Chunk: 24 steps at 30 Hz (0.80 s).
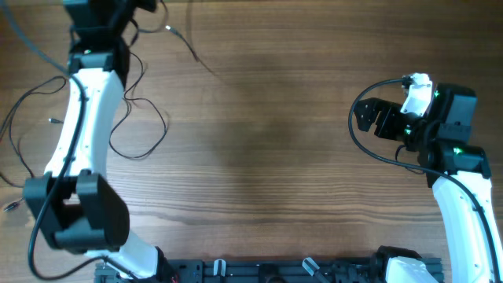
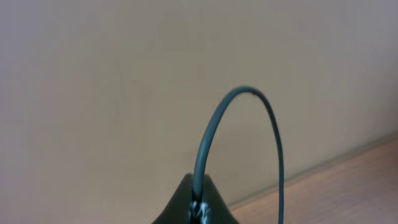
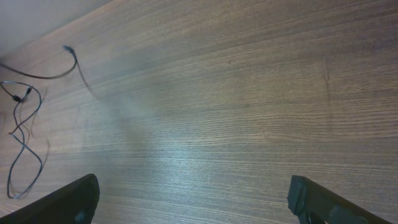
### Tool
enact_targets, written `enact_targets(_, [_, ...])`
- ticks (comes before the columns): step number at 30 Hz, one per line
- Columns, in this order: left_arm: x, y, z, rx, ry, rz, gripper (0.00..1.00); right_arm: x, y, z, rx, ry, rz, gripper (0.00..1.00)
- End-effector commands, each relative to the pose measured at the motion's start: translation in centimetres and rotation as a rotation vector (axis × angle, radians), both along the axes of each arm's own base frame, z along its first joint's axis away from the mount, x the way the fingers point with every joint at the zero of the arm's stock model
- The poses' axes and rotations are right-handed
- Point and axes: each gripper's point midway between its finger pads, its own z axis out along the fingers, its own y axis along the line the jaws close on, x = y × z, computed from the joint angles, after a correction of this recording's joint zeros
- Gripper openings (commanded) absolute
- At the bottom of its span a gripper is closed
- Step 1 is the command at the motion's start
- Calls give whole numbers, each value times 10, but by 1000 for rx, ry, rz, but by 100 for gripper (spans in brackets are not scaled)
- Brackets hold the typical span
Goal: Untangle cables
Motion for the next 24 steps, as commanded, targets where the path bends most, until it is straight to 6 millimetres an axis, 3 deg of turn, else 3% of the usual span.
enact_targets(1, [7,-33,-50,5,122,-90,4,2,-3,1,-17,-9,3,100])
enact_targets(3, [9,-47,-76,5,191,-114,4,2,-3,1,-17,-9,3,100])
enact_targets(7, [13,-64,-110,8,259,-142,4,2,-3,1,-17,-8,3,100])
enact_targets(10, [17,-63,-130,9,300,-136,4,2,-3,0,-18,-7,3,100])
enact_targets(14, [23,-47,-158,36,368,-37,9,3,-5,-1,-26,-4,-3,100])
enact_targets(17, [22,-43,-167,46,397,-10,31,3,-6,-1,-32,-4,-8,100])
enact_targets(18, [22,-42,-169,47,405,-9,45,3,-6,-1,-31,-4,-9,100])
enact_targets(19, [21,-43,-171,47,411,-9,69,3,-6,-1,-31,-3,-9,100])
enact_targets(20, [21,-43,-171,47,413,-10,100,3,-6,-1,-31,-4,-9,100])
enact_targets(24, [20,-43,-173,-34,454,14,100,3,-7,-1,-35,-3,-11,100])
